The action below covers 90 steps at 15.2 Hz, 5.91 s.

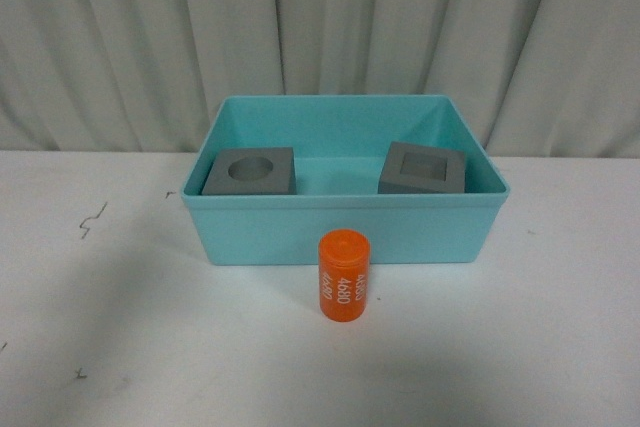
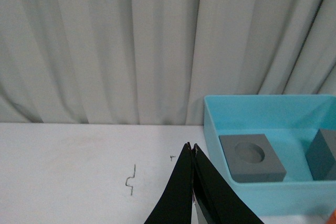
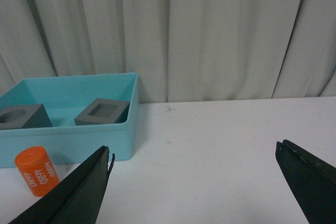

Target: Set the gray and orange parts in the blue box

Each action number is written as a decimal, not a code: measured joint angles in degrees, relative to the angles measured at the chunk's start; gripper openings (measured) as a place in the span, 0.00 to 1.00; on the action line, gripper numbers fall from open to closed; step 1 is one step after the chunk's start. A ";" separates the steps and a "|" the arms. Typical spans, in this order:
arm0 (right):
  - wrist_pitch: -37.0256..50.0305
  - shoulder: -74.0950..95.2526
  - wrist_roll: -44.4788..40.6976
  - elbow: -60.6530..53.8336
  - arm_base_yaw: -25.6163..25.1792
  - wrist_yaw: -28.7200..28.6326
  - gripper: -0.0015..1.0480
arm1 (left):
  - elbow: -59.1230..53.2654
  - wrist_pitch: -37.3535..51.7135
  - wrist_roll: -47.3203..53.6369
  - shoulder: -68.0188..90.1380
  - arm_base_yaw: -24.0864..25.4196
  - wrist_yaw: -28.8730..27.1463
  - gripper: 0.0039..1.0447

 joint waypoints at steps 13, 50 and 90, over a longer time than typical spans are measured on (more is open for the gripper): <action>0.00 0.00 0.00 0.00 0.00 -0.02 0.94 | -5.73 -2.12 0.04 -7.96 3.80 4.79 0.01; 19.87 46.10 5.99 22.84 13.57 6.80 0.94 | -14.29 -44.30 0.13 -59.10 5.70 5.95 0.94; -3.26 121.74 11.54 72.83 27.69 -8.98 0.47 | -14.29 -44.33 0.13 -59.10 5.70 5.97 0.94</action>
